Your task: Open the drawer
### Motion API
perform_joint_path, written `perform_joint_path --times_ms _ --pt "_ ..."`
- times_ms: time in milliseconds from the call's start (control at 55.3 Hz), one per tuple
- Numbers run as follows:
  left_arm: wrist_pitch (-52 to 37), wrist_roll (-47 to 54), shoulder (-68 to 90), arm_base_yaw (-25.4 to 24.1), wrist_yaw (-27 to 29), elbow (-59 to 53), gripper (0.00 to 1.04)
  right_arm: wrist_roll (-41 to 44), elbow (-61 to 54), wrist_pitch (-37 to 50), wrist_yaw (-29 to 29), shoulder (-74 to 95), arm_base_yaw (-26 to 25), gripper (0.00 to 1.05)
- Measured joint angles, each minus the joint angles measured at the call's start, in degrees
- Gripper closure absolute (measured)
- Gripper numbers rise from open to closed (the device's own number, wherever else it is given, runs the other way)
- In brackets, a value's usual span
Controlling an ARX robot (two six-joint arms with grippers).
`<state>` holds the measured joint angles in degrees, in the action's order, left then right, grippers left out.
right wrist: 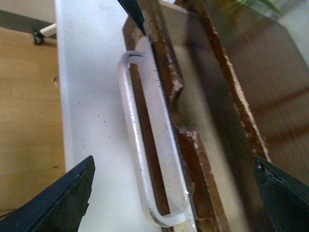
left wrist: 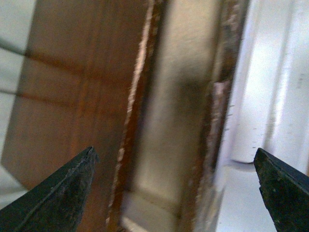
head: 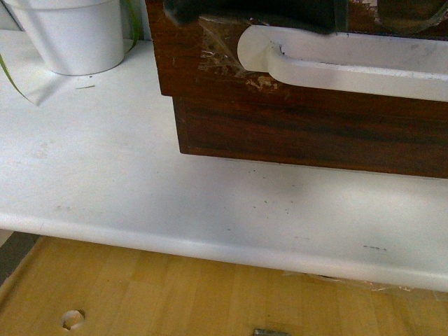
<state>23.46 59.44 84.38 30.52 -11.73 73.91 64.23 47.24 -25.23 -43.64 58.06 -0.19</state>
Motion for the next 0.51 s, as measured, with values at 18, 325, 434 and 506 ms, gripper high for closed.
perform_joint_path --times_ms 18,325,434,506 --pt "-0.9 -0.2 -0.2 -0.5 0.0 -0.3 0.07 -0.7 -0.2 0.5 0.0 -0.1 -0.2 0.09" --pt "-22.7 -8.1 -5.7 -9.4 3.2 -8.7 0.07 -19.7 -5.5 21.0 0.3 -5.0 -5.8 0.09" --pt "-29.1 -11.0 -9.9 -12.1 5.4 -13.3 0.07 -25.7 -7.8 25.3 0.2 -7.5 -8.2 0.09" --pt "-33.1 -12.8 -13.0 -13.5 6.8 -17.1 0.07 -29.5 -9.4 28.0 0.2 -9.1 -10.0 0.09"
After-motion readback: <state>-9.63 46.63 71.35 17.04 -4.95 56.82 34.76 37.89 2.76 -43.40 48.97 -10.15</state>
